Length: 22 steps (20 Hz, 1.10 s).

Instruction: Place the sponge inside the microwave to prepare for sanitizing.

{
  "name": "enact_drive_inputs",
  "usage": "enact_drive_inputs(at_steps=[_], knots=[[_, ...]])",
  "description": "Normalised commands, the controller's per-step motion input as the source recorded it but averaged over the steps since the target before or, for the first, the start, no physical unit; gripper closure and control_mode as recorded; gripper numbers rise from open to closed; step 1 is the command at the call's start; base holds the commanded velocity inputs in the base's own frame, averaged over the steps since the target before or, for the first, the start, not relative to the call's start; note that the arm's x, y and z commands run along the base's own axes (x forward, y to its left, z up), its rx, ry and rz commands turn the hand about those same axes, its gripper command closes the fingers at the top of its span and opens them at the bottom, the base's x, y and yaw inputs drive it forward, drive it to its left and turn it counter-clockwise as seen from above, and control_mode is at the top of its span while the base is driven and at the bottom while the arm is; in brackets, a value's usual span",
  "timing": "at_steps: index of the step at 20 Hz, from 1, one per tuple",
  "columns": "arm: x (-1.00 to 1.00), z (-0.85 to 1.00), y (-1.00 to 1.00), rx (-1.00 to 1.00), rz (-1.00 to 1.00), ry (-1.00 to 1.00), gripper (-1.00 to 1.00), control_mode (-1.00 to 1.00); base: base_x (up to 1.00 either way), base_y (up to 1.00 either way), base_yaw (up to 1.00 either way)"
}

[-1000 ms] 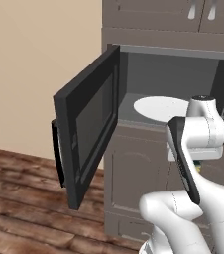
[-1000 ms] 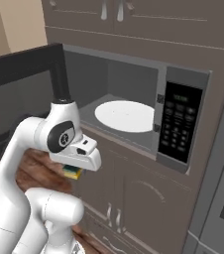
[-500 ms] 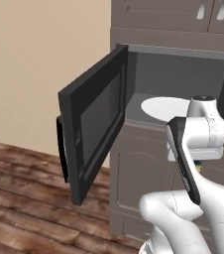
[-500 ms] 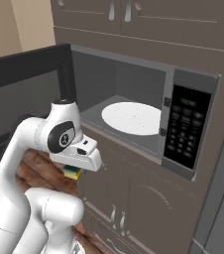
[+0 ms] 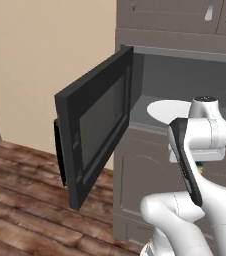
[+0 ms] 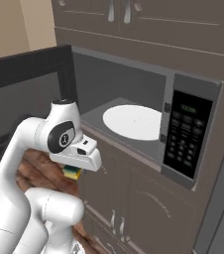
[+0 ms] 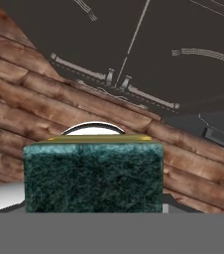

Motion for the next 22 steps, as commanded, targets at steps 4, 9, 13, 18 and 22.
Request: enact_drive_inputs(at_steps=[4,9,13,18,22], knots=[[0.00,0.00,0.00,0.00,0.00,0.00,1.00,1.00,0.13,-0.31,0.08],[0.00,0.00,0.00,0.00,0.00,0.00,1.00,1.00,0.00,-0.34,0.04],[0.00,0.00,0.00,0.00,0.00,0.00,1.00,1.00,0.00,-0.15,0.02],[0.00,0.00,0.00,0.00,0.00,0.00,1.00,1.00,0.01,0.00,0.00],[0.00,0.00,0.00,0.00,0.00,0.00,1.00,1.00,0.03,0.00,0.00]])
